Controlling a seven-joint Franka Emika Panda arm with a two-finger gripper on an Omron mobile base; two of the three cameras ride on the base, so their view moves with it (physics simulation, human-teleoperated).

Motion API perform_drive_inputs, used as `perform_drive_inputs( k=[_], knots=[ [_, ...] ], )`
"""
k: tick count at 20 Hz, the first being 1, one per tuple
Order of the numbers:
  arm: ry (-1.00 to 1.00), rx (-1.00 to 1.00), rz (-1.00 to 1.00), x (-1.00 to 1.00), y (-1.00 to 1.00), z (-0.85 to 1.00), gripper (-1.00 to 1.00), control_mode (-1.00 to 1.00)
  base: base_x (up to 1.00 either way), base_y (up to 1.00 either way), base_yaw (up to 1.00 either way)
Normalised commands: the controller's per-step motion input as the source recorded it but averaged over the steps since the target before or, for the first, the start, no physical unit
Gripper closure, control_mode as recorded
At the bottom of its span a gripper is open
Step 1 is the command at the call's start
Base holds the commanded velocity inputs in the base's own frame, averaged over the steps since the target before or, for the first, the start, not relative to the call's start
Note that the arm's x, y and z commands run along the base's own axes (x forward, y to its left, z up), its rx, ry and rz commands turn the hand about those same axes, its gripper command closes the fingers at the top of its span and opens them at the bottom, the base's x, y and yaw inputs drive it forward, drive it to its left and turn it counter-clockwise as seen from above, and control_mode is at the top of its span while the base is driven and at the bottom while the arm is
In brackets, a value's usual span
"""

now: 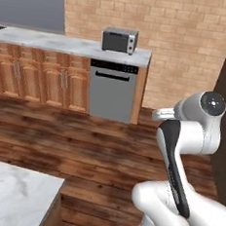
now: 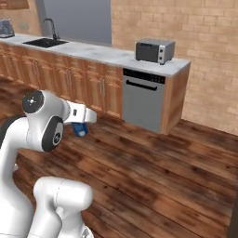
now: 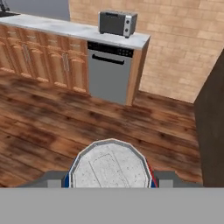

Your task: Four empty soda cans are scattered around the kitchen. Gather all the cans and cluster them next to the stove for recycling.

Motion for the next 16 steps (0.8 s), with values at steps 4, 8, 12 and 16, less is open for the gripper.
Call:
perform_drive_inputs(
  k=[4, 8, 12, 16],
  knots=[
    [0.0, 0.0, 0.0, 0.0, 0.0, 0.0, 1.0, 1.0, 0.53, -0.04, 0.38],
    [0.0, 0.0, 0.0, 0.0, 0.0, 0.0, 1.0, 1.0, 0.52, -0.05, 0.37],
    [0.0, 0.0, 0.0, 0.0, 0.0, 0.0, 1.0, 1.0, 0.52, -0.06, 0.37],
    [0.0, 0.0, 0.0, 0.0, 0.0, 0.0, 1.0, 1.0, 0.53, -0.09, 0.36]
  ],
)
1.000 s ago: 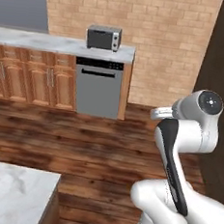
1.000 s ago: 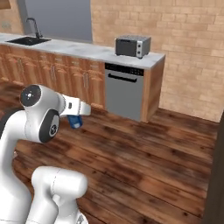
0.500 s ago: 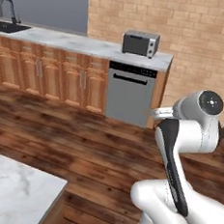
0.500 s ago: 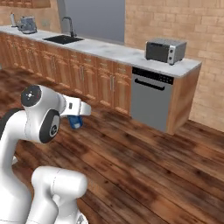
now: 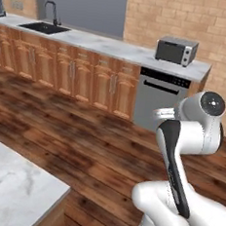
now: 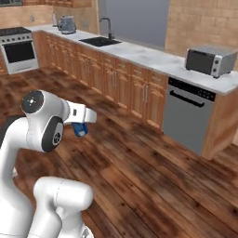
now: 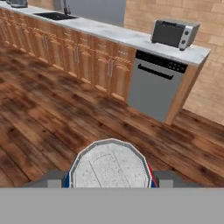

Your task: Four empty soda cans are scattered around the kitchen. Gather all the cans and cluster them next to the stove for recycling.

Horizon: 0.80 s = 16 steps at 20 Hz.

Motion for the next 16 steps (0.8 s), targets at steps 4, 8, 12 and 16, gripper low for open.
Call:
perform_drive_inputs(
  k=[4, 8, 12, 16],
  knots=[
    [0.0, 0.0, 0.0, 0.0, 0.0, 0.0, 1.0, 1.0, 0.54, -0.09, 0.35],
    [0.0, 0.0, 0.0, 0.0, 0.0, 0.0, 1.0, 1.0, 0.53, -0.09, 0.36],
    [0.0, 0.0, 0.0, 0.0, 0.0, 0.0, 1.0, 1.0, 0.54, -0.11, 0.35],
    [0.0, 0.0, 0.0, 0.0, 0.0, 0.0, 1.0, 1.0, 0.61, -0.18, 0.31]
  ],
)
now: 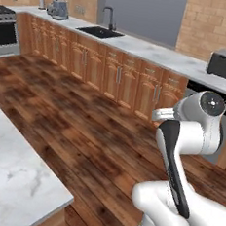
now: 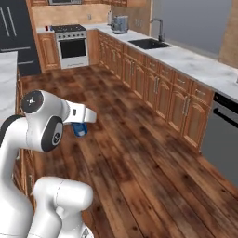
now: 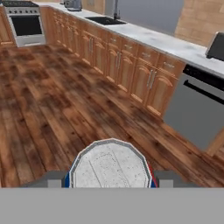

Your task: Four empty soda cans are scattered around the kitchen. Gather all the cans and cluster them next to the stove for recycling.

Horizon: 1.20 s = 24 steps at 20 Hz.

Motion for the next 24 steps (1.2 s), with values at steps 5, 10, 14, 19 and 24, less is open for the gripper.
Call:
perform_drive_inputs(
  k=[5, 10, 14, 19, 24],
  knots=[
    [0.0, 0.0, 0.0, 0.0, 0.0, 0.0, 1.0, 1.0, 0.71, -0.27, 0.27],
    [0.0, 0.0, 0.0, 0.0, 0.0, 0.0, 1.0, 1.0, 0.8, -0.28, 0.23],
    [0.0, 0.0, 0.0, 0.0, 0.0, 0.0, 1.0, 1.0, 0.88, -0.18, 0.24],
    [0.0, 0.0, 0.0, 0.0, 0.0, 0.0, 1.0, 1.0, 0.87, -0.16, 0.24],
    [0.0, 0.0, 0.0, 0.0, 0.0, 0.0, 1.0, 1.0, 0.89, -0.17, 0.23]
  ],
)
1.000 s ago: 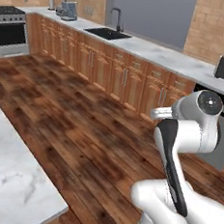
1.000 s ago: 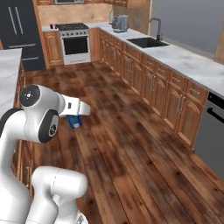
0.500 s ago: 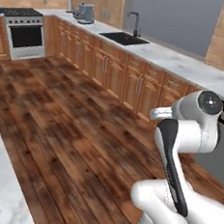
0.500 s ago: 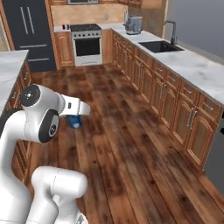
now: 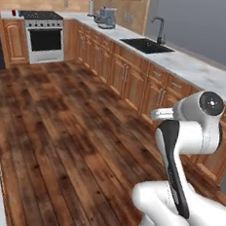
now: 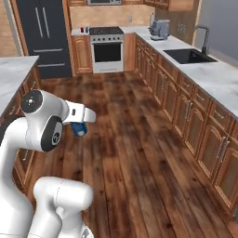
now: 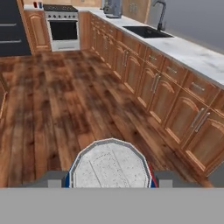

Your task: Four empty soda cans are scattered around the kitchen. Gather all the cans and cluster them next to the stove for recycling.

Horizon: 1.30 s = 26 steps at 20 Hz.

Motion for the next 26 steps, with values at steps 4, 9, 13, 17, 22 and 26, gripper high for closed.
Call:
perform_drive_inputs(
  k=[4, 9, 13, 17, 22, 26],
  knots=[
    [0.0, 0.0, 0.0, 0.0, 0.0, 0.0, 1.0, 1.0, 0.92, -0.16, 0.23],
    [0.0, 0.0, 0.0, 0.0, 0.0, 0.0, 1.0, 1.0, 0.96, -0.09, 0.22],
    [0.0, 0.0, 0.0, 0.0, 0.0, 0.0, 1.0, 1.0, 1.0, -0.05, 0.2],
    [0.0, 0.0, 0.0, 0.0, 0.0, 0.0, 1.0, 1.0, 0.99, -0.05, 0.2],
    [0.0, 0.0, 0.0, 0.0, 0.0, 0.0, 1.0, 1.0, 0.97, -0.1, 0.21],
    [0.0, 0.0, 0.0, 0.0, 0.0, 0.0, 1.0, 1.0, 0.91, -0.15, 0.21]
  ],
)
